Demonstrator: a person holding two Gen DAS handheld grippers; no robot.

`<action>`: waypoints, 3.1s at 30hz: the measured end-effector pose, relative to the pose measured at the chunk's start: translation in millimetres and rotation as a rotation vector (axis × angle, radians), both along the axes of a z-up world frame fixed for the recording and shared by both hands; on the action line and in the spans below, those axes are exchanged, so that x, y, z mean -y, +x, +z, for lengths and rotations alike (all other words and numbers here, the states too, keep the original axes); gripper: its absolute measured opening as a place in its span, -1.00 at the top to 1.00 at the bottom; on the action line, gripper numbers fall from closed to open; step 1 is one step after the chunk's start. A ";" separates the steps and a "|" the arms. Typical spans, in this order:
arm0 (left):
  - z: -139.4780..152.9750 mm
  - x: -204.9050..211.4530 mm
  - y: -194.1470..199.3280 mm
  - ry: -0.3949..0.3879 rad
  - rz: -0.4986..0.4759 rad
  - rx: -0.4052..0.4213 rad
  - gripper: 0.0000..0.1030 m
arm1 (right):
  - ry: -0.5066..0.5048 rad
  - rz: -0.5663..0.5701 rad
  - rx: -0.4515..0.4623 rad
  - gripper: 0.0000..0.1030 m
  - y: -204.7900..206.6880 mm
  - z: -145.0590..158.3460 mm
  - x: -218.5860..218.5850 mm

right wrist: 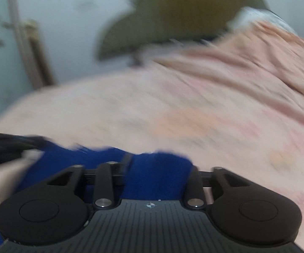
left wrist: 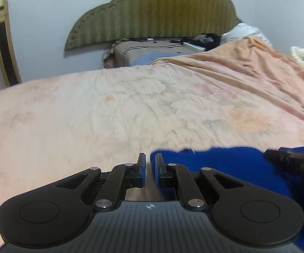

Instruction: Fold small clothes

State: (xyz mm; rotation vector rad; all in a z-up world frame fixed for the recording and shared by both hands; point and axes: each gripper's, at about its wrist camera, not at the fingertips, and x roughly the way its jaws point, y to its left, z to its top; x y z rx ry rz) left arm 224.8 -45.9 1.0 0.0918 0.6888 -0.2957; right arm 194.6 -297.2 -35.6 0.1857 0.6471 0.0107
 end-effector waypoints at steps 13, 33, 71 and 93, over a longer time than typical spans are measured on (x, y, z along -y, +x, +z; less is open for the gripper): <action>-18.9 -64.3 -128.2 -0.263 -0.092 -0.263 -0.22 | 0.387 0.101 -0.106 -0.27 -170.3 -4.7 19.6; 0.9 -45.8 -199.0 -0.037 -0.088 -0.077 0.60 | 0.219 -0.048 -0.032 0.31 -239.7 12.1 -24.5; -28.4 -37.2 -257.9 0.124 0.126 -0.058 -0.66 | -0.097 -0.098 -0.086 -0.99 -287.8 11.6 -103.1; -30.0 -44.9 -262.5 0.119 0.132 -0.072 -0.73 | -0.081 -0.083 -0.114 -0.99 -295.9 9.0 -108.9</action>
